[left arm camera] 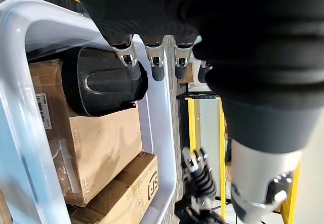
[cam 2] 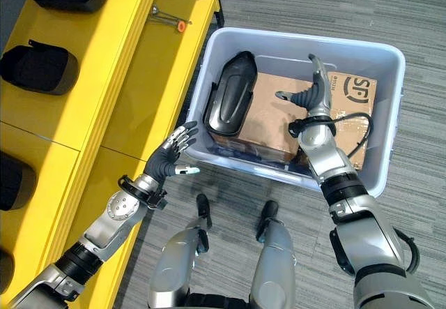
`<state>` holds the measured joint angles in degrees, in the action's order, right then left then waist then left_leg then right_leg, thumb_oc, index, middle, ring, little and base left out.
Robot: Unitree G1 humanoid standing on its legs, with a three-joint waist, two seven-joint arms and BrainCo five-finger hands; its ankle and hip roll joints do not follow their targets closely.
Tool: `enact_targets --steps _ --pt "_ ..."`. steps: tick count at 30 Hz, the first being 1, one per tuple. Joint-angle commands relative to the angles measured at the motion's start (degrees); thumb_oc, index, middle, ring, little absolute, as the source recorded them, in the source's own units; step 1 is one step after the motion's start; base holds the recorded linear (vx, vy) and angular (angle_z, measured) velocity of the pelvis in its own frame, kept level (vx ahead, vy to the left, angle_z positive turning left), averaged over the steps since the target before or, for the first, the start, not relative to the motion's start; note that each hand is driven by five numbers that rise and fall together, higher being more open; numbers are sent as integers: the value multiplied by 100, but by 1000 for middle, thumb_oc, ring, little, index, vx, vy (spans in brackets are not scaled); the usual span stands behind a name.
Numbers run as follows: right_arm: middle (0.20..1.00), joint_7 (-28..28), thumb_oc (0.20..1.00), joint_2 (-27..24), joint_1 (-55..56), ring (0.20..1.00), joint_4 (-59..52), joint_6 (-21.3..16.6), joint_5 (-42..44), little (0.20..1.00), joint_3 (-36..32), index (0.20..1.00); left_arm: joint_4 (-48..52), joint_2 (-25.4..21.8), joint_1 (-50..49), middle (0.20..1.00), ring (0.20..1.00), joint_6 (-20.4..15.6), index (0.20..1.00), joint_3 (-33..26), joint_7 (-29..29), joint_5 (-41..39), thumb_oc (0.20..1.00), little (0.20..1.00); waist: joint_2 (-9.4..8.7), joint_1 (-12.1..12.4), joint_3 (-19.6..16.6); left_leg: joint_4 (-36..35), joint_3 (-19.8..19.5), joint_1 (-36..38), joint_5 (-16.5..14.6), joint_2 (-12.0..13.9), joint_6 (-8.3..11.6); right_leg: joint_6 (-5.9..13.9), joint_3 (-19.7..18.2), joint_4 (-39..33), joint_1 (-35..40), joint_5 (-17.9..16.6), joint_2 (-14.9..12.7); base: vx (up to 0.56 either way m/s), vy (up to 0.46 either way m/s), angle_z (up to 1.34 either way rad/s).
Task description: Move parts from the plastic box to the shelf.
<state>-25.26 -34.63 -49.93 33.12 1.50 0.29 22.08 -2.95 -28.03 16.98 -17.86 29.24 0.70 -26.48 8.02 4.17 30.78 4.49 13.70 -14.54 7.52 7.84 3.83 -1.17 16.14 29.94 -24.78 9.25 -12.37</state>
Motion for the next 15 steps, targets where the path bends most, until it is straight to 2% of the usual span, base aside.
enact_targets --steps 1,2,5,6,11,15 --pt "1000 -203 1000 -57 -377 1000 -13 -72 131 1000 84 1000 893 -176 -155 1000 1000 -362 1000 -63 140 -190 1000 1000 -63 92 -99 390 -285 -276 -507 121 20 219 124 -109 289 156 -63 -65 6 14" --pt "1000 -276 1000 37 -412 1000 93 -24 574 1000 82 1000 952 -186 -128 1000 1000 -304 1000 -55 157 -188 1000 1000 -59 137 -99 422 -288 -423 -510 102 0 221 129 -38 150 165 -92 -65 6 13" --pt "1000 -434 1000 213 -462 1000 279 -123 921 1000 -36 1000 993 -204 -123 1000 1000 -294 1000 -44 171 -221 1000 1000 -37 202 -99 477 -294 -635 -525 60 -33 227 129 91 -68 185 -134 5 9 15" --pt "1000 -484 1000 291 -482 1000 345 -210 907 1000 -97 1000 1032 -191 -138 1000 1000 -251 1000 -26 205 -197 1000 1000 -51 218 -99 505 -338 -642 -636 5 -3 294 66 147 -74 301 -157 62 18 8" --pt "1000 -709 1000 534 -591 1000 383 145 1256 1000 -236 1000 1126 -157 -145 1000 1000 -141 1000 -42 235 -172 1000 1000 -6 288 -99 602 -368 -911 -667 -74 -39 292 18 281 -313 325 -173 26 39 8" --pt "1000 -1104 1000 728 -569 1000 706 250 1655 1000 -352 1000 1143 -111 -131 1000 1000 -81 1000 -46 279 -136 1000 1000 10 331 -99 656 -390 -1065 -686 -116 -74 289 -16 371 -450 331 -176 27 43 2"
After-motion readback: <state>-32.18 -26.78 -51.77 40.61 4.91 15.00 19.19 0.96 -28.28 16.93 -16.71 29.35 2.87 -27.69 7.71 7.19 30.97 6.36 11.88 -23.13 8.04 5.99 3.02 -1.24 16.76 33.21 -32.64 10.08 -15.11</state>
